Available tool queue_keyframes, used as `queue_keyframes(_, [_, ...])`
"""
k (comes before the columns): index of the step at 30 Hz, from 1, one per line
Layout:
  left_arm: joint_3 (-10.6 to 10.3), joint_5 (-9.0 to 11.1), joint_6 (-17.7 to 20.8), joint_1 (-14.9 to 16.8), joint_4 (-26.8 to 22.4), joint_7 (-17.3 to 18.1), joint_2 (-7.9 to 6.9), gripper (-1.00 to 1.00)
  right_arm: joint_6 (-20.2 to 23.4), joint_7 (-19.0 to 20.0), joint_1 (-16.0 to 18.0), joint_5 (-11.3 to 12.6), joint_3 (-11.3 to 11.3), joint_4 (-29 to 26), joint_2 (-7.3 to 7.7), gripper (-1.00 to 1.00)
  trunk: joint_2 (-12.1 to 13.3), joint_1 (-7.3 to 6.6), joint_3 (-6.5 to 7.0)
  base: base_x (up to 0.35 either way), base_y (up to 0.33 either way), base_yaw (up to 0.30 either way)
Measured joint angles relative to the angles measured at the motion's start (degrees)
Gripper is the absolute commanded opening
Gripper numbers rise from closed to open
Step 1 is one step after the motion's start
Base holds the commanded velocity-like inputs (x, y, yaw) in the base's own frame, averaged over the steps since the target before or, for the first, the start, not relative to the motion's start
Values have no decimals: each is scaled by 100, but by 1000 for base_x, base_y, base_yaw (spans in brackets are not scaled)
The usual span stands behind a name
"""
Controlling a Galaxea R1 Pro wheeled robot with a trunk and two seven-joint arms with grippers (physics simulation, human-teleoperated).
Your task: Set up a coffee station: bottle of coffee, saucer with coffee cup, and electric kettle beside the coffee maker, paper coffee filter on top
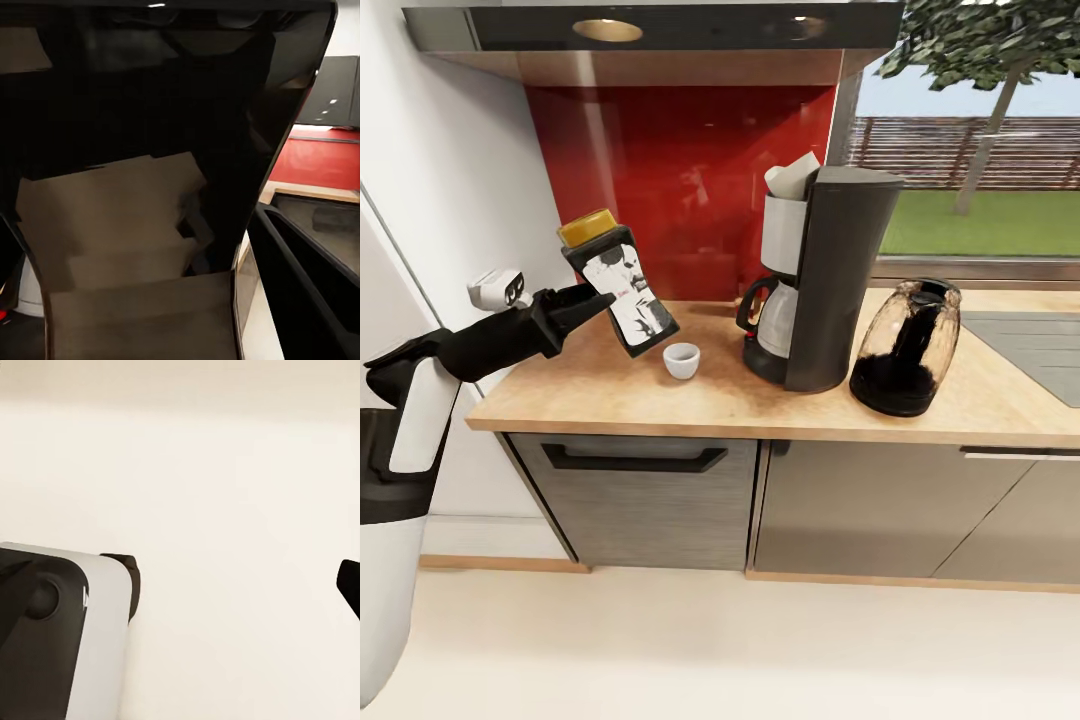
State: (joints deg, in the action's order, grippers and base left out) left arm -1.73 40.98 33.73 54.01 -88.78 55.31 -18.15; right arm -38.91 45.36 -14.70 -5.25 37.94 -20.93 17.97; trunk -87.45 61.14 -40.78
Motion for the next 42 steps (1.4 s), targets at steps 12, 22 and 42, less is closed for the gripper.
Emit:
queue_keyframes(12, [12,-9,-9,-1,0,-15,0,-100,0,-8,0,0,-1,3,0,100,0,0,0,82,0,0])
queue_keyframes(22, [17,-10,-25,-1,0,-24,0,-100,0,-9,0,0,0,6,0,100,0,-2,0,201,0,0])
queue_keyframes(42, [-86,-31,-41,-5,0,-60,2,-100,0,-18,0,0,1,4,0,100,0,-3,0,164,0,0])
